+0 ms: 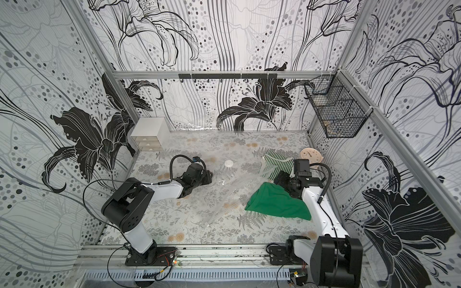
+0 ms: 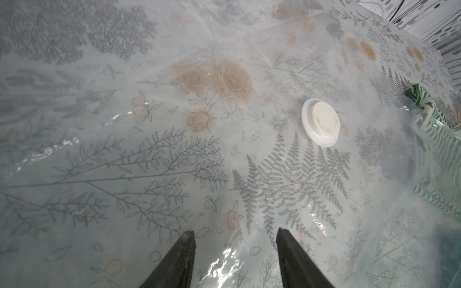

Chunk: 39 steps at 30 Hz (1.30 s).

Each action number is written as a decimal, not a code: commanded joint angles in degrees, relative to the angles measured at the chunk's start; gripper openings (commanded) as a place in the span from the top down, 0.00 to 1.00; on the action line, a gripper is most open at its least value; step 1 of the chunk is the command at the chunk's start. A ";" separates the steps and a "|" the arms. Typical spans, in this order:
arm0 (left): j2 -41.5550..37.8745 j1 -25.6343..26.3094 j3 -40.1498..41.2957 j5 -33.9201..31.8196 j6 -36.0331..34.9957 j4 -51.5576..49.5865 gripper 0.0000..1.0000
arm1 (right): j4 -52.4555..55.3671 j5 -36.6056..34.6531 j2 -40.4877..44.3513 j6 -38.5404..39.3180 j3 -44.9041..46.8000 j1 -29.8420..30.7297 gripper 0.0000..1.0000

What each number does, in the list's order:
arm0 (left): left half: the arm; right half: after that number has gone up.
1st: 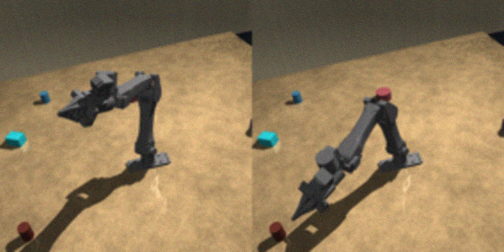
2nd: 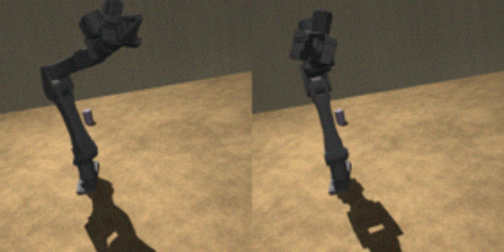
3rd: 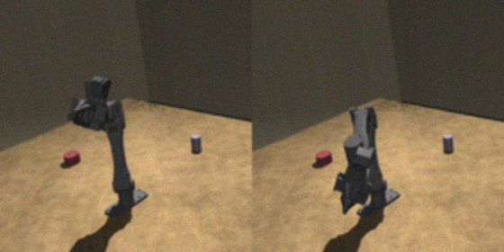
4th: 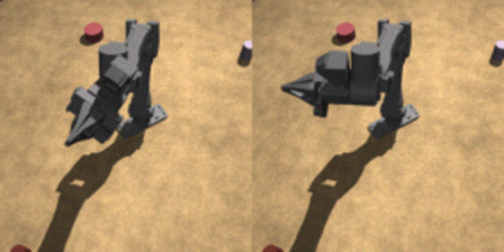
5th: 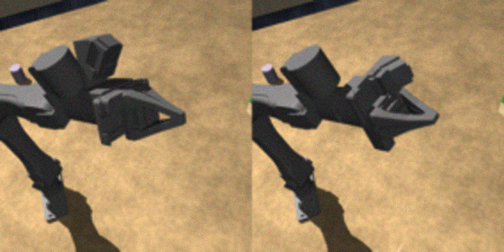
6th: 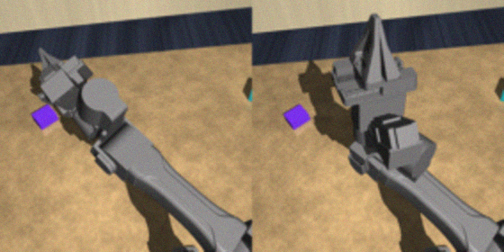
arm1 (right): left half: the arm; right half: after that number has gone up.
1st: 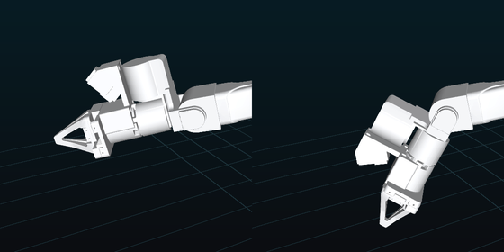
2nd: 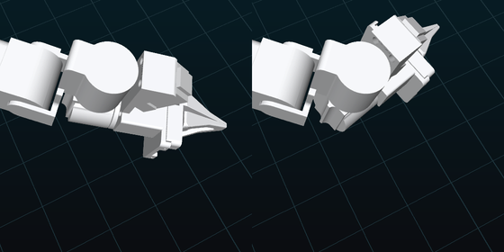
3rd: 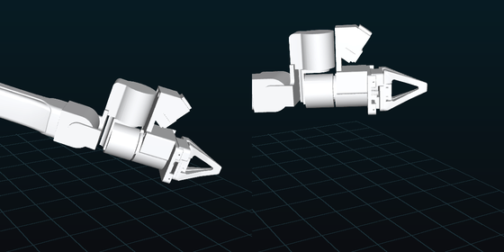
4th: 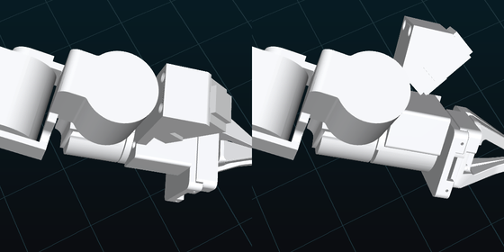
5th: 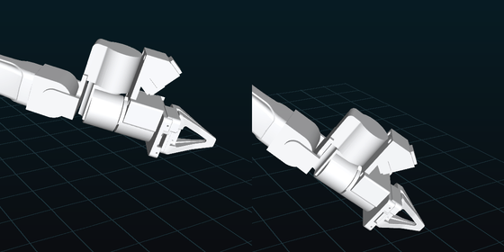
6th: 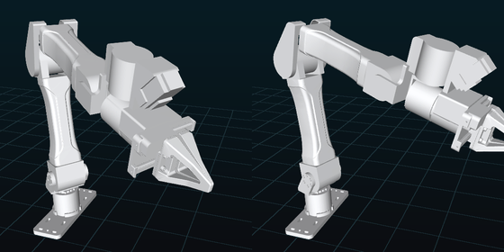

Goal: Take the tank top out of the vacuum bag
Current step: Place the vacuum bag at the center of the board, then reset both arms

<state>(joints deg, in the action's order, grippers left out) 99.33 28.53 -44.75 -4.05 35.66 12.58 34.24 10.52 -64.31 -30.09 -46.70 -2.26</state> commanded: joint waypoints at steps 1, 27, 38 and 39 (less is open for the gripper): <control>-3.64 -0.15 0.68 -4.02 -1.90 4.36 0.32 | -0.52 -5.13 3.93 4.87 -0.04 0.28 0.07; -45.80 -28.71 23.09 -3.85 -27.40 -2.04 0.01 | -45.09 -19.57 -11.22 22.20 10.92 0.32 0.01; -30.23 -35.54 24.63 2.66 -29.31 15.37 0.01 | -68.97 -21.80 -14.86 23.32 21.89 0.08 0.01; -29.39 -35.63 24.60 2.84 -29.24 16.82 0.01 | -71.39 -21.50 -14.69 23.47 23.43 0.15 0.01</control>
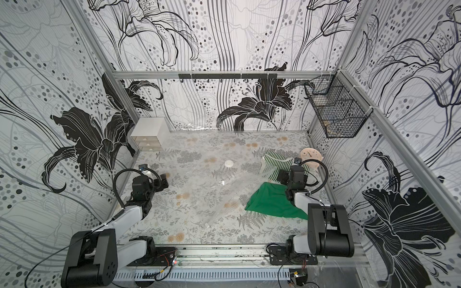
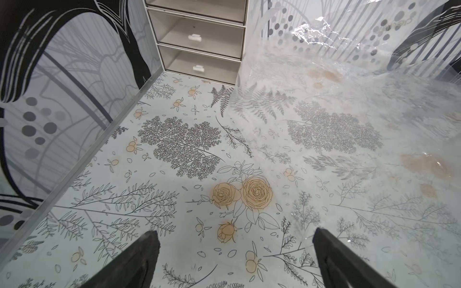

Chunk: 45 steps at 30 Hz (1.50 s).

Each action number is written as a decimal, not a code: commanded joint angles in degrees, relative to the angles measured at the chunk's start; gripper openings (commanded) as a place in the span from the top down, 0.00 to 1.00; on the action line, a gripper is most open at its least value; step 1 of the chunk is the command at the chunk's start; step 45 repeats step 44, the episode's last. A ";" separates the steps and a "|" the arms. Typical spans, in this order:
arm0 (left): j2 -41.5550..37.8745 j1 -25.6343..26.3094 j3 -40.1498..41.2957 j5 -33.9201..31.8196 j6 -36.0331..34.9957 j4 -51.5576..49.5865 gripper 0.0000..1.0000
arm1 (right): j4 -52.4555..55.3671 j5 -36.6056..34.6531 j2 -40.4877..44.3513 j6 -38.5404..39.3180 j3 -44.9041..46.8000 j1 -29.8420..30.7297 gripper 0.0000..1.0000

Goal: Take the tank top out of the vacuum bag
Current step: Reset both arms

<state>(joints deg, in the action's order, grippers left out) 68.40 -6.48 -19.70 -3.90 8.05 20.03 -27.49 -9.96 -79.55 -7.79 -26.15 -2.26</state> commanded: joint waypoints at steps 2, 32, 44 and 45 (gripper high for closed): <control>3.39 -0.86 -0.82 3.83 -2.22 12.12 0.01 | -14.13 0.49 0.37 1.92 5.02 0.15 0.01; 19.23 -0.39 -1.22 7.37 -3.66 31.03 0.01 | -21.80 19.10 -6.40 9.99 5.50 0.70 0.01; 19.32 -0.35 -1.48 7.59 -3.44 30.85 0.01 | -21.80 19.06 -6.41 9.99 5.46 0.74 0.01; 19.32 -0.35 -1.48 7.59 -3.44 30.85 0.01 | -21.80 19.06 -6.41 9.99 5.46 0.74 0.01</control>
